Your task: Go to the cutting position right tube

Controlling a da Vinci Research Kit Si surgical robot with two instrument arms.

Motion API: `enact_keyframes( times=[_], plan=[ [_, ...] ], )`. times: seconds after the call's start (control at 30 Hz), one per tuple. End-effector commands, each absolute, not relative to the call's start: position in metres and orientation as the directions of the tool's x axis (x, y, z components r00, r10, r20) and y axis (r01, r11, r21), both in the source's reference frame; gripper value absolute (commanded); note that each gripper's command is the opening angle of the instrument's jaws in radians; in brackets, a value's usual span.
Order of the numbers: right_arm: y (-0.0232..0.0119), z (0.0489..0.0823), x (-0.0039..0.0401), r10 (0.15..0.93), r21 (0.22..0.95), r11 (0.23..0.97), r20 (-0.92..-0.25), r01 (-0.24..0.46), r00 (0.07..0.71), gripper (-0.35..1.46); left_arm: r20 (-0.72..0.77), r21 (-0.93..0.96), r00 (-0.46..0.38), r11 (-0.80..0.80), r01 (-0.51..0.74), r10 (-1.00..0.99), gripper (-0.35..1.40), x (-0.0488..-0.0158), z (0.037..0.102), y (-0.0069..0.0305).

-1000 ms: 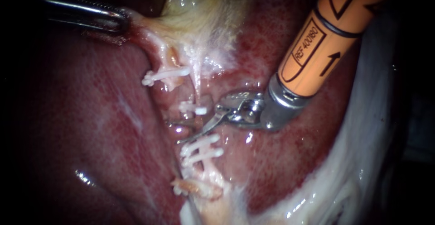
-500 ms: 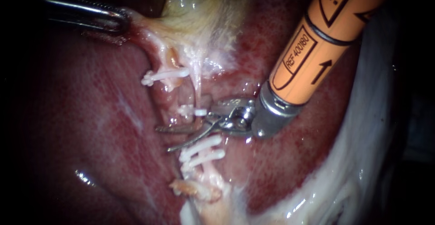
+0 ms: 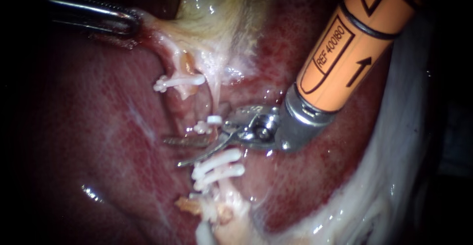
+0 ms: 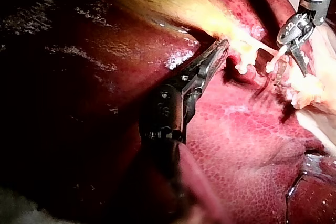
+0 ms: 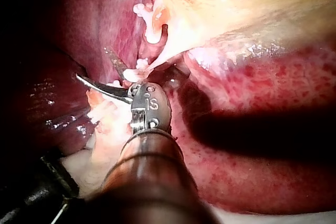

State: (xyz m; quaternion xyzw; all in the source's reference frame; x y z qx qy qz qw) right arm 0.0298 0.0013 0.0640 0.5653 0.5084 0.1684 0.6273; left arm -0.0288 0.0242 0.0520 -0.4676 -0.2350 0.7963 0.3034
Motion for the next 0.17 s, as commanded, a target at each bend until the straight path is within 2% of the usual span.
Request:
enact_keyframes(
  times=[0.03,0.17],
  plan=[
    [0.0012,0.064,0.0298,0.786,0.881,0.305,-0.447,0.363,0.426,1.25,-0.602,-0.658,-0.379,-0.706,-0.263,0.703,-0.35,-0.0288,0.052,0.0243],
    [0.0012,0.0642,0.0298,0.786,0.881,0.305,-0.448,0.363,0.427,1.25,-0.602,-0.658,-0.379,-0.706,-0.263,0.703,-0.35,-0.0289,0.052,0.0243]
  ],
)
